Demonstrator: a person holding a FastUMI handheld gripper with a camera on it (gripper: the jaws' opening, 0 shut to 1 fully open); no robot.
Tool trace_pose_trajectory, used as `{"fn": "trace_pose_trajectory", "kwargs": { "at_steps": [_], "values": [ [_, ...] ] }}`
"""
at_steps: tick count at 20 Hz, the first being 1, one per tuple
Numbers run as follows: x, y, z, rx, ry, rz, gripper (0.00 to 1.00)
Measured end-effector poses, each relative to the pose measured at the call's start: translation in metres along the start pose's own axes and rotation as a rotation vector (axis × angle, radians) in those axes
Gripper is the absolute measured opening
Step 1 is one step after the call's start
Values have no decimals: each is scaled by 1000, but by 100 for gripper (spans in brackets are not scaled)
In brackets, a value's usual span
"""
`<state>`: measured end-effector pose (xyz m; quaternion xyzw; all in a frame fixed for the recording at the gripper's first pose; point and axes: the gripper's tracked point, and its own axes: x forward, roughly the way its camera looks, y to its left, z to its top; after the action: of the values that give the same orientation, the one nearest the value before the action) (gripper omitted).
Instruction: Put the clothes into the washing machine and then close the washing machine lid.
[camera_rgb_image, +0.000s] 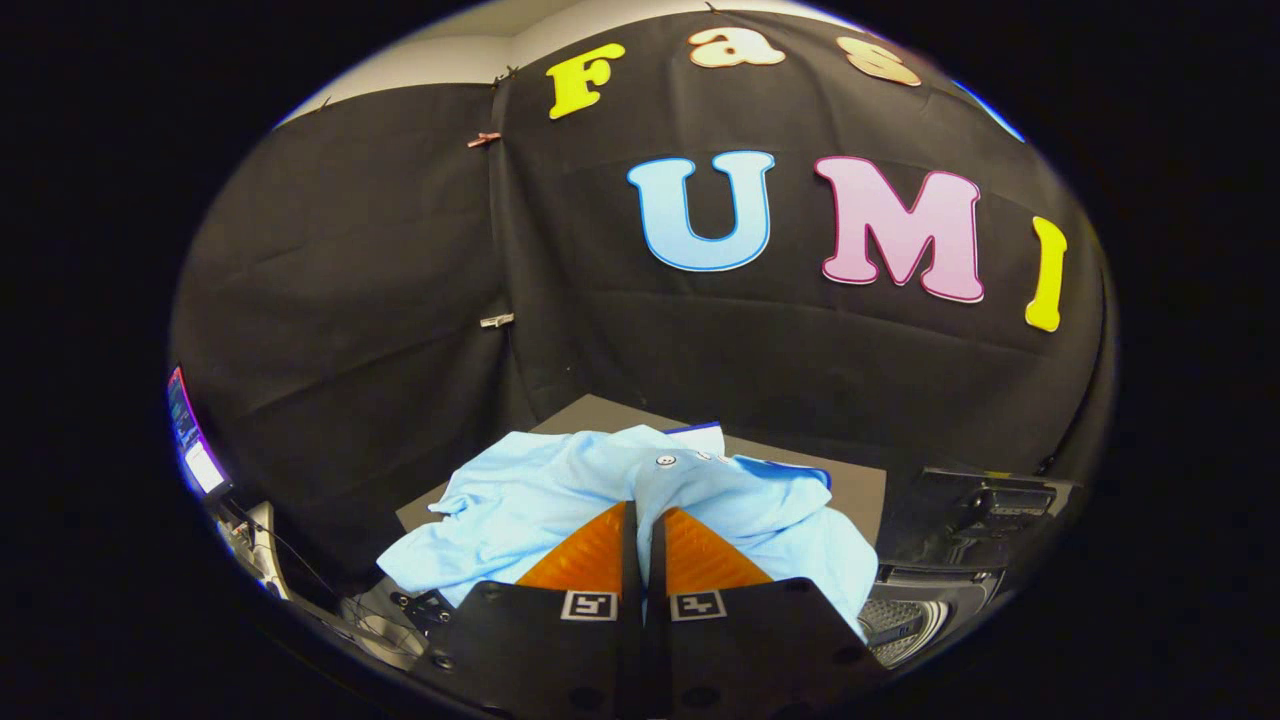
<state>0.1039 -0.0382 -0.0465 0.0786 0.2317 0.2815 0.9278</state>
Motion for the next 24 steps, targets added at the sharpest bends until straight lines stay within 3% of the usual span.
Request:
{"fn": "trace_pose_trajectory", "kwargs": {
  "at_steps": [6,10,24],
  "values": [
    [-22,-29,5,-39,-15,100,5],
    [-42,-57,-1,-55,-26,122,5],
    [-112,-185,6,44,-88,-13,4]
  ]
}}
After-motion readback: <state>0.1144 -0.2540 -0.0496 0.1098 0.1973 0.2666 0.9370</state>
